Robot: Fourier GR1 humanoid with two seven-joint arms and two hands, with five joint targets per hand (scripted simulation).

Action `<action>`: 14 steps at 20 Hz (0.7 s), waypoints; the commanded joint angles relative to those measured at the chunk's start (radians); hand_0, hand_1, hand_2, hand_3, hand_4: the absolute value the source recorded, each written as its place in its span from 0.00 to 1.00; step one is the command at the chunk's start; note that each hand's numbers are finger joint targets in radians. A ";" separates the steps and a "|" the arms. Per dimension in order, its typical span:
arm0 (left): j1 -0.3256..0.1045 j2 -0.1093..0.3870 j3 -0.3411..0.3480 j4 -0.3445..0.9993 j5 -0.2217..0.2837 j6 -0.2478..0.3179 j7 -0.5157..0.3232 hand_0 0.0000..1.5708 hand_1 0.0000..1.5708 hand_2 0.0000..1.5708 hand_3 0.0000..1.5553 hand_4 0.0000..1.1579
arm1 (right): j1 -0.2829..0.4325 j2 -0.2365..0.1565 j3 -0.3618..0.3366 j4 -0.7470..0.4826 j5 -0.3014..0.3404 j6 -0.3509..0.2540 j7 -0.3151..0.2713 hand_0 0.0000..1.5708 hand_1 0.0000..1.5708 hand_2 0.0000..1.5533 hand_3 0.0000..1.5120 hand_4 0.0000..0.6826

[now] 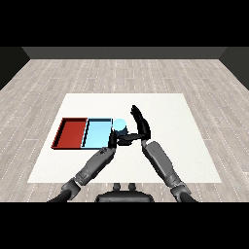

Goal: Pick the blue can and put it in the blue box

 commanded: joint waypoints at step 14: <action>-0.040 0.193 0.175 -0.023 -0.047 -0.002 0.089 1.00 1.00 0.99 0.95 0.99 | 0.287 -0.148 -0.288 -0.405 -0.208 0.134 -0.001 0.00 0.00 0.00 0.00 0.00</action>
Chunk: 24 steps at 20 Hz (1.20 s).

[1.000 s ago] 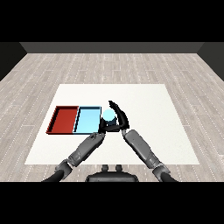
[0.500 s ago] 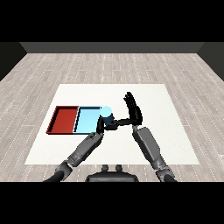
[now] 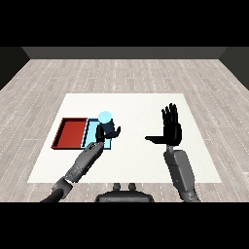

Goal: Pick the blue can and put it in the blue box

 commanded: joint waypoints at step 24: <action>-0.221 0.042 0.166 0.905 -0.119 -0.156 0.228 0.61 0.61 0.55 0.52 0.80 | 0.027 0.004 -0.120 0.183 -0.012 0.077 -0.095 0.00 0.00 0.00 0.00 0.00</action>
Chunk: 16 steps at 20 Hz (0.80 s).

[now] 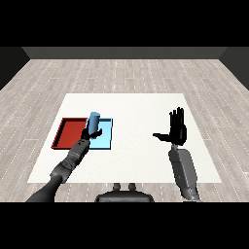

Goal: Pick the blue can and put it in the blue box

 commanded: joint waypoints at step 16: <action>0.011 0.008 0.031 0.059 -0.034 0.092 -0.093 0.00 0.00 0.00 0.00 0.00 | -0.014 0.014 -0.035 0.049 -0.045 0.093 -0.051 0.00 0.00 0.00 0.00 0.00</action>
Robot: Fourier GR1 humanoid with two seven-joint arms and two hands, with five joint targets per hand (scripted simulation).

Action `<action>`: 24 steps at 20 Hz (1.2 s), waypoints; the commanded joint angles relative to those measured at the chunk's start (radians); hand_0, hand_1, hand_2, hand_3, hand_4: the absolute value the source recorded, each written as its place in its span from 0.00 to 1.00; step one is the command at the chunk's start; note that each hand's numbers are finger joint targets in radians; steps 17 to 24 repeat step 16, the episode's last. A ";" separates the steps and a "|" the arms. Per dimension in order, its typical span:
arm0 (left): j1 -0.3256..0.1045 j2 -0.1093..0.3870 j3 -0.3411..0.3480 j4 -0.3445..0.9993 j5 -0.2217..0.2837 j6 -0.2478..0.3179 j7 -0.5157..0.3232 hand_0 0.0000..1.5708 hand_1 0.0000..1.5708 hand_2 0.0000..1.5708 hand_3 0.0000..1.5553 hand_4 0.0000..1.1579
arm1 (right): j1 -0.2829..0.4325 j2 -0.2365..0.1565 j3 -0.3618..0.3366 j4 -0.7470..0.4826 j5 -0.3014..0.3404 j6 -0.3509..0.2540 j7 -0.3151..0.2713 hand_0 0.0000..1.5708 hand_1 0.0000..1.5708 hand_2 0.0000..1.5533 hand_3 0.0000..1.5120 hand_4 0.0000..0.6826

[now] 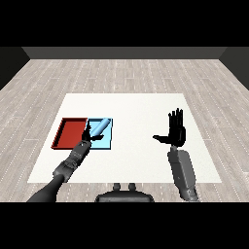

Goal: Pick the blue can and put it in the blue box

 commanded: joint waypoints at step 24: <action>0.160 -0.035 0.126 -0.586 0.155 -0.257 -0.588 0.00 0.00 0.00 0.00 0.00 | 0.033 0.000 0.059 -0.018 0.052 0.015 0.023 0.00 0.00 0.00 0.00 0.00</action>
